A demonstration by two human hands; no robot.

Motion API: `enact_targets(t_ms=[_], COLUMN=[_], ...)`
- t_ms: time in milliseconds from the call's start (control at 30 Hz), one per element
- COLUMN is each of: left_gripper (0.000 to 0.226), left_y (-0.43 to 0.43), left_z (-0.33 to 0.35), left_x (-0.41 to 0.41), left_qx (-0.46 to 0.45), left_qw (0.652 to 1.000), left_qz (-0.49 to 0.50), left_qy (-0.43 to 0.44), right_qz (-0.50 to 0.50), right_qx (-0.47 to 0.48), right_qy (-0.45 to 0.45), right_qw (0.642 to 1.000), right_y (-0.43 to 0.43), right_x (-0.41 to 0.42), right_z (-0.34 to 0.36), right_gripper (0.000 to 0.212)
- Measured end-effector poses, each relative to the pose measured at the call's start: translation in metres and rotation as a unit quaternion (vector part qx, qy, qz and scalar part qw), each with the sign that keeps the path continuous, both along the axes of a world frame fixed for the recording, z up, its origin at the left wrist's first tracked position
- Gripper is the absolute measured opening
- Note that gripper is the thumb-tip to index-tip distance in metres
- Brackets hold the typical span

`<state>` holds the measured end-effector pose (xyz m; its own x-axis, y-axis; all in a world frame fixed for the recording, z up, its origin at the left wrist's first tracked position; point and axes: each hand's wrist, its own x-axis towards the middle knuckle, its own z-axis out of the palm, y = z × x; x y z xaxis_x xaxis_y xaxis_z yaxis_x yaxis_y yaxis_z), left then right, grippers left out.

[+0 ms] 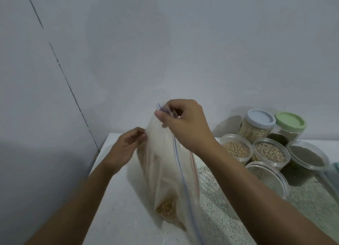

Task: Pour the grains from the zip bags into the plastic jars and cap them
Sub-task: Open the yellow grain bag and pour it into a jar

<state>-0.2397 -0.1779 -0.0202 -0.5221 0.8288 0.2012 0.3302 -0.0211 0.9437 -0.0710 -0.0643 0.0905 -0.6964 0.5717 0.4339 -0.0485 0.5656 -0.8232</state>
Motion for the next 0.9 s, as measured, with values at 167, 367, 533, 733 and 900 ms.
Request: enact_targets(t_ms=[167, 367, 533, 733, 900], left_gripper=[0.027, 0.024, 0.018, 0.027, 0.022], left_y=[-0.02, -0.036, -0.033, -0.036, -0.04], left_z=[0.035, 0.053, 0.069, 0.071, 0.066], left_x=[-0.004, -0.005, 0.004, 0.012, 0.005], left_qx=[0.026, 0.035, 0.005, -0.032, -0.004], left_qw=[0.998, 0.995, 0.992, 0.983, 0.984], left_qz=[0.001, 0.052, 0.052, 0.05, 0.068], left_qy=[0.051, 0.083, 0.117, 0.175, 0.162], right_qz=[0.041, 0.082, 0.093, 0.093, 0.094], right_qx=[-0.049, -0.072, -0.076, -0.082, -0.082], right_qy=[0.031, 0.036, 0.037, 0.022, 0.018], right_qw=[0.997, 0.993, 0.992, 0.992, 0.992], right_y=[0.005, 0.01, 0.015, 0.024, 0.024], right_x=[0.004, 0.003, 0.001, 0.001, 0.0], right_z=[0.015, 0.027, 0.034, 0.029, 0.025], right_gripper=[0.019, 0.016, 0.016, 0.016, 0.016])
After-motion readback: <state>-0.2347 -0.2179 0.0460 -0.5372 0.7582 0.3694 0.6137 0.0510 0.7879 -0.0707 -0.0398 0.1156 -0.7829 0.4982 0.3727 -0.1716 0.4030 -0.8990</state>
